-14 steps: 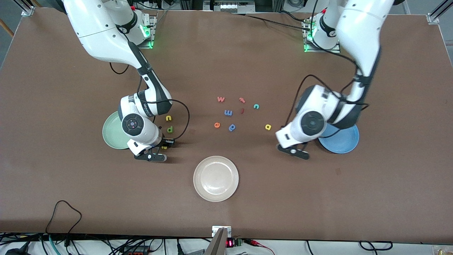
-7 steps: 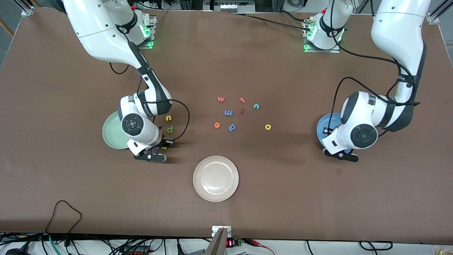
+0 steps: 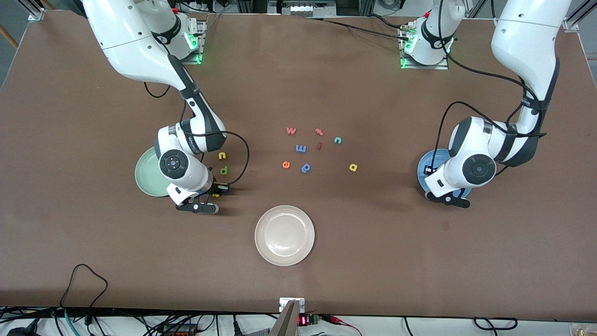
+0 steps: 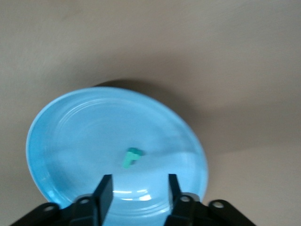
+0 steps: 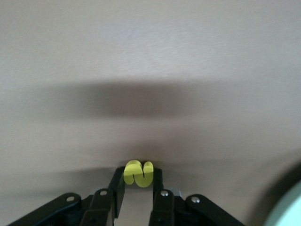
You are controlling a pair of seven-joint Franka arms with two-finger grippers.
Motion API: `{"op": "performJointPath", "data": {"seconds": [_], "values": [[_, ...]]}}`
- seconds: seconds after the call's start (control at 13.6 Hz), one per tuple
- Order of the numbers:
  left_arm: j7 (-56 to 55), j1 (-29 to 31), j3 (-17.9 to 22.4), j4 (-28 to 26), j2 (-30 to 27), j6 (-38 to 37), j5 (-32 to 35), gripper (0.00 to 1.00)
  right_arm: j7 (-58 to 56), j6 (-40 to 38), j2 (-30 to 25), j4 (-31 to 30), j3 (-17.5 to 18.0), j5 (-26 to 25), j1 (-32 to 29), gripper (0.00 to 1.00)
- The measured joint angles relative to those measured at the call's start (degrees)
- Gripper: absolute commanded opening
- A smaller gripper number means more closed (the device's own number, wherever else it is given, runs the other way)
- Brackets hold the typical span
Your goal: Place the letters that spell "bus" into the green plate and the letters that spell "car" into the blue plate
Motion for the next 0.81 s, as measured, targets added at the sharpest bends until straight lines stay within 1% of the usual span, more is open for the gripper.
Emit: {"op": "performJointPath", "data": {"seconds": [0.15, 0.22, 0.29, 0.37, 0.59, 0.73, 0.81], "values": [[-0.61, -0.21, -5.74, 0.04, -1.27, -0.34, 0.0, 1.0, -0.09, -4.31, -2.85, -0.57, -0.83, -0.05, -1.16, 0.04], [-1.7, -0.71, -8.93, 0.2, -1.34, -0.25, 0.0, 1.0, -0.57, -5.84, -4.94, -1.79, -1.1, -0.14, -2.07, 0.04], [-3.36, -1.72, -11.13, 0.31, -1.24, 0.08, 0.0, 1.0, -1.76, -6.66, -6.95, -3.42, -1.2, -0.22, -3.07, 0.04], [-5.83, -3.27, -12.38, 0.45, -0.97, 0.9, -0.01, 1.0, -3.47, -7.13, -8.68, -5.1, -1.27, -0.3, -4.26, 0.04], [-15.76, -8.91, -12.9, 0.52, 1.27, 4.87, -0.01, 0.99, -9.34, -7.93, -11.34, -8.88, -1.45, -0.36, -7.81, 0.04], [-19.12, -10.95, -12.88, 0.32, 4.0, 8.74, 0.0, 0.83, -11.69, -7.95, -12.12, -11.29, -1.47, -0.37, -9.5, 0.04], [-19.49, -11.1, -12.83, 0.17, 5.51, 10.97, 0.0, 0.79, -12.44, -7.9, -12.36, -12.33, -1.47, -0.37, -10.11, 0.04]]}}
